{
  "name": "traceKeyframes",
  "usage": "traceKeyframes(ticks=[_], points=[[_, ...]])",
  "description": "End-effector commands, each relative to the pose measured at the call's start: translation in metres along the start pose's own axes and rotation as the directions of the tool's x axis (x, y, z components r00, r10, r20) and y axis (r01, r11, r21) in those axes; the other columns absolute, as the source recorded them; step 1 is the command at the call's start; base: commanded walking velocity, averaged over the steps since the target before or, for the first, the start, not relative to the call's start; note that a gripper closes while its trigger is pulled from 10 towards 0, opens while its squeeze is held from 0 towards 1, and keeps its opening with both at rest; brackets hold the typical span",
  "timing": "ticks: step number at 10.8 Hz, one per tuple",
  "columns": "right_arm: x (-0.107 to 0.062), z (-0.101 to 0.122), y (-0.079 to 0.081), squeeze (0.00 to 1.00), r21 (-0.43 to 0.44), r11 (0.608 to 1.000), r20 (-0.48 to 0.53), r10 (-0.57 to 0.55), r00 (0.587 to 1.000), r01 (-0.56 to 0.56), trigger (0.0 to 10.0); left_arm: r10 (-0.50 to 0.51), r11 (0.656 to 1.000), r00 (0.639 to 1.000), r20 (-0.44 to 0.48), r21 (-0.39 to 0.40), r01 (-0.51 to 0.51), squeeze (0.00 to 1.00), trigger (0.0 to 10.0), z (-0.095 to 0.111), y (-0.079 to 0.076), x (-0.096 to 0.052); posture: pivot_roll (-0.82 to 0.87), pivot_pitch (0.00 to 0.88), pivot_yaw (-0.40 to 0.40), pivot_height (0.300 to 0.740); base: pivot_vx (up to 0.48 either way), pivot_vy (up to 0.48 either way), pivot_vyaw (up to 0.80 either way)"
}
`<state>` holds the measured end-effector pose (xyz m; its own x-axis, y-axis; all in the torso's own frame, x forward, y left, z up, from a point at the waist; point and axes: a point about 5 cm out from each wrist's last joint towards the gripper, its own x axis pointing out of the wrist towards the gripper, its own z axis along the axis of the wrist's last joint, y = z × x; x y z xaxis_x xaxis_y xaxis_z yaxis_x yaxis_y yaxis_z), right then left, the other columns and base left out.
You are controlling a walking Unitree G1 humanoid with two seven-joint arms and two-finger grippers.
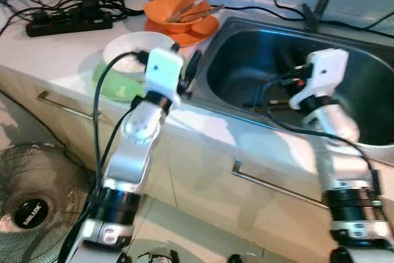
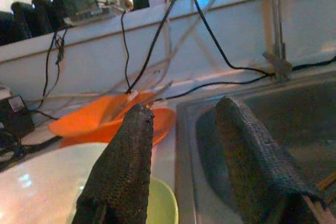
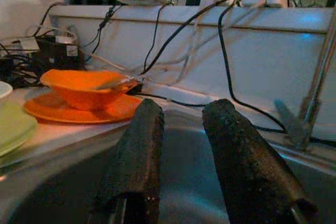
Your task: Kitchen organization
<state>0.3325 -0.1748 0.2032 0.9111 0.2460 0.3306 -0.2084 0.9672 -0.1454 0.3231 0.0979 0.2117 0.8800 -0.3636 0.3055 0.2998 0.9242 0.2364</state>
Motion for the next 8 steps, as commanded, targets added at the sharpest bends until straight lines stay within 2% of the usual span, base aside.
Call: traceKeyframes(ticks=[1, 2, 4, 6, 7, 8], points=[[-0.002, 0.005, 0.002, 0.00, 0.003, 1.000, 0.015, 0.012, 1.000, -0.012, 10.0, -0.003, 1.000, 1.000, 0.005, 0.013, 0.003, 0.00, 10.0, 0.003, 0.001, -0.002, 0.01, 0.073, 0.004, 0.740, 0.000, 0.000, 0.00], [-0.010, 0.007, 0.005, 0.00, 0.029, 0.999, 0.019, 0.023, 1.000, -0.024, 10.0, 0.013, 1.000, 1.000, 0.007, 0.026, -0.013, 0.00, 10.0, 0.007, 0.006, -0.008, 0.01, 0.079, 0.006, 0.740, 0.000, 0.000, 0.00], [-0.015, 0.004, 0.020, 0.00, 0.084, 0.996, 0.013, 0.034, 0.999, -0.035, 10.0, 0.034, 0.998, 0.999, -0.007, 0.056, -0.034, 0.00, 10.0, 0.007, 0.016, -0.013, 0.02, 0.081, 0.014, 0.740, 0.000, 0.000, 0.00], [-0.015, -0.003, 0.038, 0.00, 0.157, 0.987, -0.010, 0.025, 1.000, -0.023, 10.0, 0.090, 0.992, 0.996, -0.007, 0.092, -0.089, 0.00, 10.0, 0.012, 0.031, -0.009, 0.02, 0.072, 0.021, 0.740, 0.000, 0.000, 0.00], [-0.014, -0.003, 0.041, 0.00, 0.171, 0.985, -0.013, 0.027, 1.000, -0.024, 10.0, 0.106, 0.990, 0.994, 0.003, 0.098, -0.106, 0.00, 10.0, 0.016, 0.037, -0.007, 0.02, 0.070, 0.022, 0.740, 0.000, 0.000, 0.00], [-0.013, -0.004, 0.046, 0.00, 0.186, 0.982, -0.018, 0.035, 0.999, -0.031, 10.0, 0.181, 0.981, 0.984, 0.000, 0.071, -0.180, 0.00, 10.0, 0.023, 0.059, -0.003, 0.03, 0.066, 0.023, 0.740, 0.000, 0.000, 0.00]])
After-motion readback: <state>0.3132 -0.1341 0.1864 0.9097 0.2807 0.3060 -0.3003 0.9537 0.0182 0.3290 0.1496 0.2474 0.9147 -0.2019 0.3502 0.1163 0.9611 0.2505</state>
